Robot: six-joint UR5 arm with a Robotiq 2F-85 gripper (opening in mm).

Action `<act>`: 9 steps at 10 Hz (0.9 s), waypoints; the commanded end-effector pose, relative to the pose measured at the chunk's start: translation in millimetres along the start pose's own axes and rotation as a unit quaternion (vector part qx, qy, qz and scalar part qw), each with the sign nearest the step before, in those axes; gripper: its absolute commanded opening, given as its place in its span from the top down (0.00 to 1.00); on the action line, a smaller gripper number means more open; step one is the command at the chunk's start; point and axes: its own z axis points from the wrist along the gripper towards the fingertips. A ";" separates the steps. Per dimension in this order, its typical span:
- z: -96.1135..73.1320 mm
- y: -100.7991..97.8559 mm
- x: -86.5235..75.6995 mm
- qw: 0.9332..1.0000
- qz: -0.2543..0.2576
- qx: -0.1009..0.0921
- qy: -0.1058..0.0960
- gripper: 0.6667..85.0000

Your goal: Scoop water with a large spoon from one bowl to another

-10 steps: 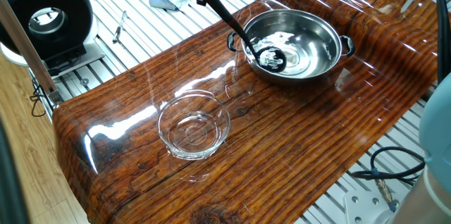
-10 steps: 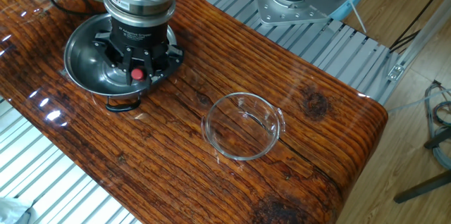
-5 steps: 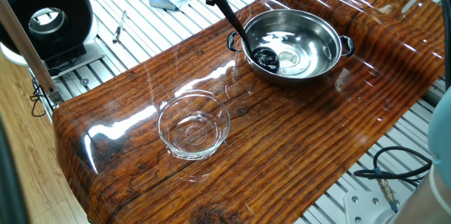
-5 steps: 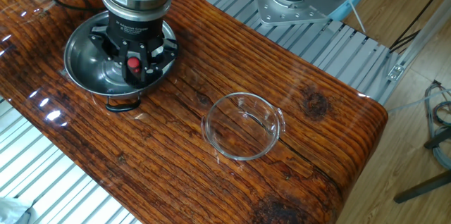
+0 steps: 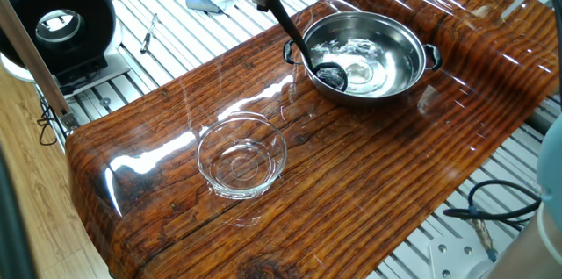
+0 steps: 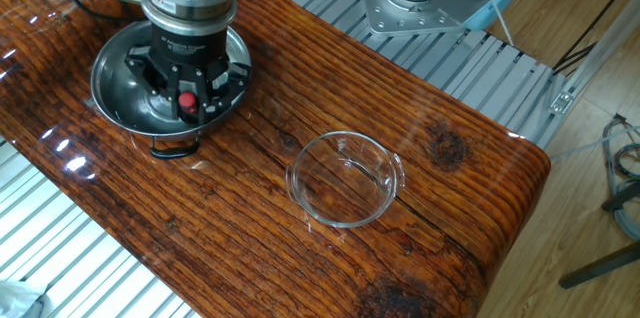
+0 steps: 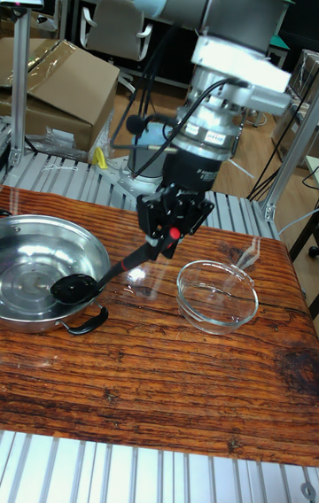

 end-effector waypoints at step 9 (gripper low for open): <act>29.3 -2.7 -35.1 0.994 -0.036 -0.015 -0.106 1.00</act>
